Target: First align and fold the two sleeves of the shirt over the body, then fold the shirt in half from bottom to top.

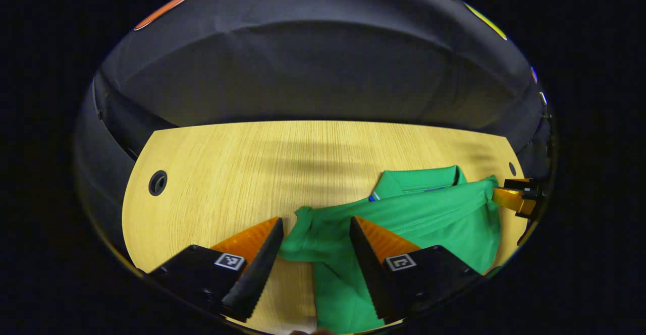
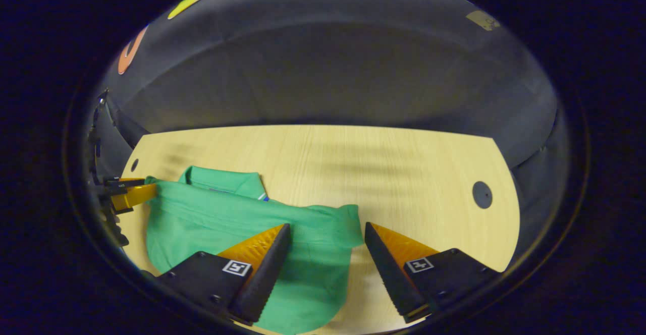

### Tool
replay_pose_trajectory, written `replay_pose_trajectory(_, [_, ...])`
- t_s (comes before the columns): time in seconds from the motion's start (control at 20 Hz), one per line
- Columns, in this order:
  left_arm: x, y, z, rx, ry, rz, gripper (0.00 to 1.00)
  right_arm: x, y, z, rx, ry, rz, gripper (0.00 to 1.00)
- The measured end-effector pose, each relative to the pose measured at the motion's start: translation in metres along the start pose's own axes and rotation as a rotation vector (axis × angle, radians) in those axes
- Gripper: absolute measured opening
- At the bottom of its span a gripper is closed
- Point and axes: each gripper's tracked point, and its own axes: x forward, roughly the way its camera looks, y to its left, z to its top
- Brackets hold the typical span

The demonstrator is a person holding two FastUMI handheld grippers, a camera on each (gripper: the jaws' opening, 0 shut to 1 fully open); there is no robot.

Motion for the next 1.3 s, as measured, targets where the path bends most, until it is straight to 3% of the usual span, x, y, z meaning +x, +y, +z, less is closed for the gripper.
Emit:
replay_pose_trajectory(0.15, [-0.049,-0.001,0.028,0.004,-0.084,0.0,0.93,-0.055,0.0,0.023,0.005,-0.08,-0.01,0.98])
replay_pose_trajectory(0.2, [-0.07,-0.002,0.037,0.01,-0.114,0.001,0.96,-0.078,-0.001,0.034,0.008,-0.119,-0.019,0.94])
replay_pose_trajectory(0.25, [-0.093,-0.003,0.045,0.019,-0.139,0.006,0.98,-0.103,0.0,0.044,0.007,-0.16,-0.024,0.98])
replay_pose_trajectory(0.55, [-0.253,-0.012,0.072,0.035,-0.338,0.007,0.98,-0.277,0.005,0.066,-0.005,-0.41,-0.07,0.93])
replay_pose_trajectory(0.6, [-0.279,-0.008,0.072,0.032,-0.379,0.021,0.98,-0.304,0.006,0.062,0.003,-0.44,-0.077,0.98])
replay_pose_trajectory(0.65, [-0.309,-0.008,0.073,0.033,-0.429,0.015,0.97,-0.33,0.009,0.057,-0.001,-0.47,-0.073,0.93])
replay_pose_trajectory(0.8, [-0.372,-0.014,0.063,0.027,-0.526,0.024,0.97,-0.397,0.018,0.034,0.002,-0.555,-0.073,0.98])
replay_pose_trajectory(0.9, [-0.408,-0.018,0.043,0.027,-0.572,0.034,0.97,-0.432,0.026,0.013,-0.013,-0.609,-0.075,0.93])
replay_pose_trajectory(0.95, [-0.422,-0.022,0.03,0.022,-0.585,0.032,0.97,-0.446,0.024,0.0,-0.04,-0.627,-0.102,0.98])
replay_pose_trajectory(1.05, [-0.445,-0.035,0.002,0.025,-0.601,0.02,0.97,-0.472,0.033,-0.026,-0.102,-0.656,-0.121,0.93])
replay_pose_trajectory(1.1, [-0.452,-0.035,-0.014,0.022,-0.605,0.025,0.97,-0.485,0.04,-0.038,-0.117,-0.672,-0.124,0.98])
replay_pose_trajectory(1.15, [-0.458,-0.037,-0.03,0.014,-0.6,0.024,0.97,-0.495,0.047,-0.051,-0.123,-0.687,-0.121,0.93])
replay_pose_trajectory(1.3, [-0.474,-0.038,-0.068,-0.027,-0.609,0.035,0.97,-0.515,0.058,-0.084,-0.099,-0.728,-0.129,0.94])
